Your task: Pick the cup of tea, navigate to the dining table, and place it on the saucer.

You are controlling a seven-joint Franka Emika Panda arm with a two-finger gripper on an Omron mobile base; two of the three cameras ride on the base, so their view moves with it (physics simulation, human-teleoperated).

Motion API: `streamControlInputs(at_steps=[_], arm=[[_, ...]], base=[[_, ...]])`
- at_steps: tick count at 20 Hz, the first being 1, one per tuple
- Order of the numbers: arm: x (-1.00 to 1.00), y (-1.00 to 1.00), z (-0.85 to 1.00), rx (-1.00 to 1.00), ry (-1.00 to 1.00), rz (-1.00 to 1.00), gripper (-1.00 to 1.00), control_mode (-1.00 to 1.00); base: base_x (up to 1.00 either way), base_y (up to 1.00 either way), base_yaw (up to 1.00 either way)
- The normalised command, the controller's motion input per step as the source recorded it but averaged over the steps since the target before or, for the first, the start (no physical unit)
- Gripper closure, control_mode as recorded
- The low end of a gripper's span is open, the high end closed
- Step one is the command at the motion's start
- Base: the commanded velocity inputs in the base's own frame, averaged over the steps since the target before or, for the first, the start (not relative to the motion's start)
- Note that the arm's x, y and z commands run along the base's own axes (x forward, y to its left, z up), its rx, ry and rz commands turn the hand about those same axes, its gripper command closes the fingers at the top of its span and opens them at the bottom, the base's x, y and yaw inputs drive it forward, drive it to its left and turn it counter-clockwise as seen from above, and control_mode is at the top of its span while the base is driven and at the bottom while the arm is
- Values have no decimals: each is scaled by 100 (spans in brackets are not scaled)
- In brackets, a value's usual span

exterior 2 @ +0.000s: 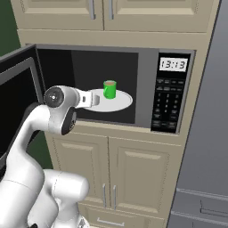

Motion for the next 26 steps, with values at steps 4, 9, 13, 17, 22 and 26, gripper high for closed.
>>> streamControlInputs(at_steps=[4, 9, 13, 17, 22, 26], arm=[[0, 0, 0, 0, -15, 1, -100, -100], [6, 0, 0, 0, -2, 0, -100, -100], [7, 0, 0, 0, 0, 0, -100, -100], [5, 0, 0, 0, -1, -1, -100, -100], [18, 0, 0, 0, 0, -1, -100, -100], [36, 0, -5, 0, 3, -5, -100, -100]], base=[[0, 0, 0], [0, 0, 0], [0, 0, 0], [0, 0, 0], [0, 0, 0], [0, 0, 0]])
